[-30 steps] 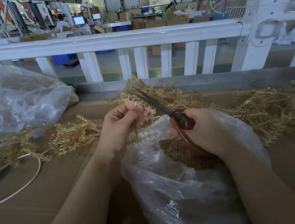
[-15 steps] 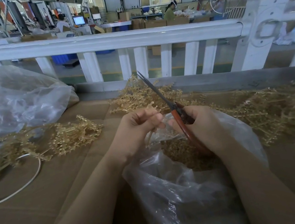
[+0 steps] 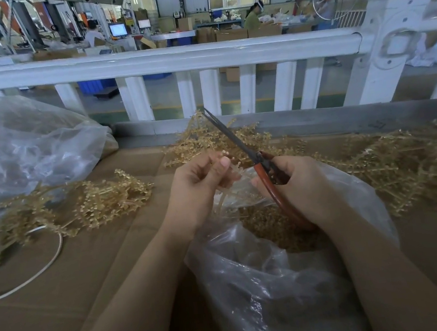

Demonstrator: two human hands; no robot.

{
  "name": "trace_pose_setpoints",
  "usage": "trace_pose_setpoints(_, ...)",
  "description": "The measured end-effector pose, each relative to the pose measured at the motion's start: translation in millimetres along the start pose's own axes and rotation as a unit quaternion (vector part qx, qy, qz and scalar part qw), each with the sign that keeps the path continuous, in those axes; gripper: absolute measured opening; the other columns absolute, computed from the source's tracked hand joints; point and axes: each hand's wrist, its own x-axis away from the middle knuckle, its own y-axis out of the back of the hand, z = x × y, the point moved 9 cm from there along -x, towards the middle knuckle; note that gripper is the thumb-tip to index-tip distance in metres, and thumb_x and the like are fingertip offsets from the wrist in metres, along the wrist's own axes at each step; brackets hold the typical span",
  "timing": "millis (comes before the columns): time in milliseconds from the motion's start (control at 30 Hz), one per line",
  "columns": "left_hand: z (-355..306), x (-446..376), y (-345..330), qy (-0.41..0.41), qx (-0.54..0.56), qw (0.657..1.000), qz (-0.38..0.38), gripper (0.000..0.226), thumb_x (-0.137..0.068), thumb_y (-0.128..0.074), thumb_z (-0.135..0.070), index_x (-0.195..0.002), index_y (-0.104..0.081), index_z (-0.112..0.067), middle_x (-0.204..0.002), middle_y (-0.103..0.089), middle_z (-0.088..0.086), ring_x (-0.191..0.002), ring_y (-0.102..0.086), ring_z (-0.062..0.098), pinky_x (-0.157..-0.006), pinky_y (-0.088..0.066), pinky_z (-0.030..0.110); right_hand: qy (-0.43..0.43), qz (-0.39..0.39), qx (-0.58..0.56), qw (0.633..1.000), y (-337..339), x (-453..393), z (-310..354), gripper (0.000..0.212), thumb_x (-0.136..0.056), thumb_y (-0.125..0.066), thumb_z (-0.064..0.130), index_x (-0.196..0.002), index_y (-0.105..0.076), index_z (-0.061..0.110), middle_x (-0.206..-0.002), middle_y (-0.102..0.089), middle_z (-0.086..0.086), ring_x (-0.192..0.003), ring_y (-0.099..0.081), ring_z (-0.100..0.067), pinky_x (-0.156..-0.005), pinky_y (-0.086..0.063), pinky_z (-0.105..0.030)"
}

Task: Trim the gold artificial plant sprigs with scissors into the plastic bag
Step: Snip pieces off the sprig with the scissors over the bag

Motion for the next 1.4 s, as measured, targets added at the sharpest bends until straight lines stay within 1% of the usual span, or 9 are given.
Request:
trace_pose_setpoints(100, 0, -1, 2, 0.010, 0.015, 1.000, -0.003, 0.021, -0.097, -0.057, -0.010, -0.083, -0.073, -0.007, -0.076, -0.073, -0.002, -0.073, -0.066, 0.005, -0.073, -0.050, 0.016, -0.002, -0.012, 0.009, 1.000, 3, 1, 1, 0.016, -0.086, -0.079, 0.031, -0.075, -0.071, 0.025, -0.063, -0.071, 0.011, -0.053, -0.067, -0.006, -0.047, -0.050, -0.017)
trace_pose_setpoints(267, 0, 0, 1, 0.009, -0.002, 1.000, -0.003, 0.022, -0.099, -0.057, -0.014, -0.085, -0.073, -0.012, -0.076, -0.073, -0.004, -0.075, -0.065, 0.005, -0.075, -0.050, 0.015, -0.011, -0.019, 0.051, 0.998, 4, 1, 0, 0.032, -0.075, -0.073, 0.060, -0.079, -0.070, 0.029, -0.068, -0.071, 0.014, -0.059, -0.068, -0.009, -0.063, -0.061, -0.046)
trace_pose_setpoints(433, -5, 1, 14, -0.017, -0.006, 0.998, -0.066, 0.021, -0.097, -0.060, -0.014, -0.082, -0.073, -0.009, -0.073, -0.072, -0.004, -0.073, -0.065, 0.006, -0.074, -0.051, 0.016, 0.008, -0.006, 0.073, 0.997, 2, 3, 9, 0.068, -0.043, -0.051, 0.104, -0.088, -0.061, 0.054, -0.078, -0.068, 0.029, -0.068, -0.065, 0.003, -0.062, -0.054, -0.029)
trace_pose_setpoints(733, -14, 3, 18, -0.050, -0.046, 0.993, -0.095, 0.021, -0.099, -0.057, -0.011, -0.086, -0.073, -0.006, -0.072, -0.070, -0.011, -0.072, -0.063, 0.002, -0.072, -0.048, 0.014, 0.028, 0.030, 0.173, 0.984, -1, 8, 18, 0.056, -0.060, -0.050, 0.095, -0.095, -0.049, 0.052, -0.098, -0.051, 0.048, -0.084, -0.053, 0.018, -0.059, -0.039, -0.014)
trace_pose_setpoints(867, -14, 3, 16, -0.042, -0.033, 0.995, -0.079, 0.022, -0.099, -0.056, -0.011, -0.085, -0.072, -0.009, -0.069, -0.070, -0.012, -0.071, -0.062, -0.001, -0.069, -0.046, 0.011, 0.021, 0.032, 0.159, 0.986, -1, 8, 15, 0.053, -0.063, -0.057, 0.088, -0.097, -0.052, 0.048, -0.082, -0.063, 0.024, -0.076, -0.059, 0.004, -0.065, -0.043, -0.021)
trace_pose_setpoints(1000, -10, 2, 18, -0.024, -0.012, 0.996, -0.083, 0.023, -0.098, -0.058, -0.015, -0.084, -0.071, -0.001, -0.072, -0.070, -0.007, -0.077, -0.065, 0.004, -0.074, -0.048, 0.012, 0.044, 0.040, 0.205, 0.977, 0, 9, 21, 0.043, -0.071, -0.059, 0.084, -0.092, -0.050, 0.049, -0.090, -0.053, 0.046, -0.084, -0.051, 0.021, -0.057, -0.041, -0.012)
trace_pose_setpoints(1100, -9, 2, 16, -0.017, -0.004, 0.997, -0.076, 0.022, -0.098, -0.057, -0.013, -0.083, -0.072, -0.007, -0.070, -0.070, -0.007, -0.076, -0.065, 0.003, -0.074, -0.047, 0.010, 0.032, 0.042, 0.211, 0.976, 2, 10, 21, 0.040, -0.073, -0.063, 0.082, -0.090, -0.051, 0.047, -0.078, -0.060, 0.029, -0.080, -0.050, 0.021, -0.054, -0.037, -0.014)
trace_pose_setpoints(1233, -7, 1, 16, -0.004, 0.017, 0.997, -0.071, 0.023, -0.098, -0.056, -0.013, -0.083, -0.073, -0.015, -0.068, -0.069, -0.007, -0.069, -0.063, 0.003, -0.071, -0.048, 0.012, 0.033, 0.040, 0.245, 0.968, 5, 11, 26, 0.038, -0.072, -0.060, 0.083, -0.083, -0.047, 0.049, -0.070, -0.057, 0.033, -0.079, -0.044, 0.030, -0.065, -0.038, -0.001)
trace_pose_setpoints(1400, -5, 1, 16, -0.005, 0.036, 0.997, -0.062, 0.029, -0.099, -0.053, -0.009, -0.078, -0.072, -0.016, -0.068, -0.070, -0.008, -0.066, -0.063, 0.002, -0.070, -0.048, 0.012, 0.042, 0.029, 0.245, 0.968, 5, 10, 27, 0.049, -0.059, -0.042, 0.095, -0.080, -0.046, 0.051, -0.069, -0.057, 0.026, -0.066, -0.052, 0.010, -0.054, -0.031, -0.011)
